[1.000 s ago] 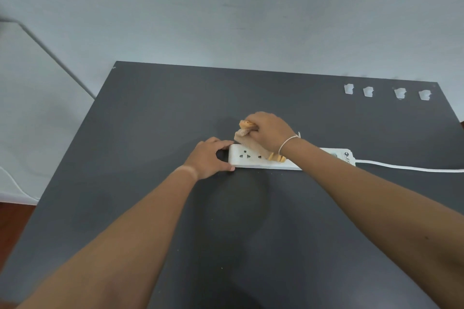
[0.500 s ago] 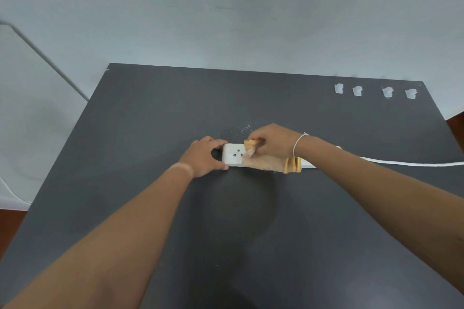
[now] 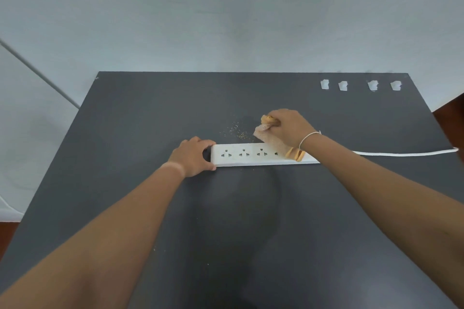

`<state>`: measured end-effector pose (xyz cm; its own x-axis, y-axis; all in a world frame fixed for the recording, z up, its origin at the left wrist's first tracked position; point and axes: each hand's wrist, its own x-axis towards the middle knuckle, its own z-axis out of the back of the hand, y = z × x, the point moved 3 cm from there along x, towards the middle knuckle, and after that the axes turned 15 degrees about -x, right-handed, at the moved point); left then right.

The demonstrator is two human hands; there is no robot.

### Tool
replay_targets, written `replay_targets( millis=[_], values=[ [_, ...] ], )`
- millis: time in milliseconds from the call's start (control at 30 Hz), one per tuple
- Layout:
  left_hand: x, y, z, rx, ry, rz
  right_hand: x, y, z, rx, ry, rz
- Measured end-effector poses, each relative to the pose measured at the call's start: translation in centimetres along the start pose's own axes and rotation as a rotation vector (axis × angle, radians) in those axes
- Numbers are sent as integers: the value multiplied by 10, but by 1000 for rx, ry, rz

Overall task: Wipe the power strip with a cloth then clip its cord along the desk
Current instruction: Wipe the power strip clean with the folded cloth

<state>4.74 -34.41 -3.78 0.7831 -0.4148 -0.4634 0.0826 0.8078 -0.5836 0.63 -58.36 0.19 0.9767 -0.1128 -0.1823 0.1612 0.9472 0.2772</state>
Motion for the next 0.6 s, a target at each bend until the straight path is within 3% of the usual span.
replay_targets(
  millis=[133,267,400,433,533,600],
  values=[
    [-2,-5,1,55,5,25,-10,6,-12,-36,269,100],
    [-5,-15,2,153,1,41,-8,-9,0,-39,53,-11],
    [-7,-22,3,234,-6,82,-17,-3,-4,-6,305,78],
    [-7,-25,3,284,-12,98,-17,-5,-5,-43,299,69],
    [-5,-42,-2,485,-14,124,-13,-20,4,7,68,-13],
    [-1,-60,-10,502,16,62,-16,-19,9,103,76,20]
  ],
)
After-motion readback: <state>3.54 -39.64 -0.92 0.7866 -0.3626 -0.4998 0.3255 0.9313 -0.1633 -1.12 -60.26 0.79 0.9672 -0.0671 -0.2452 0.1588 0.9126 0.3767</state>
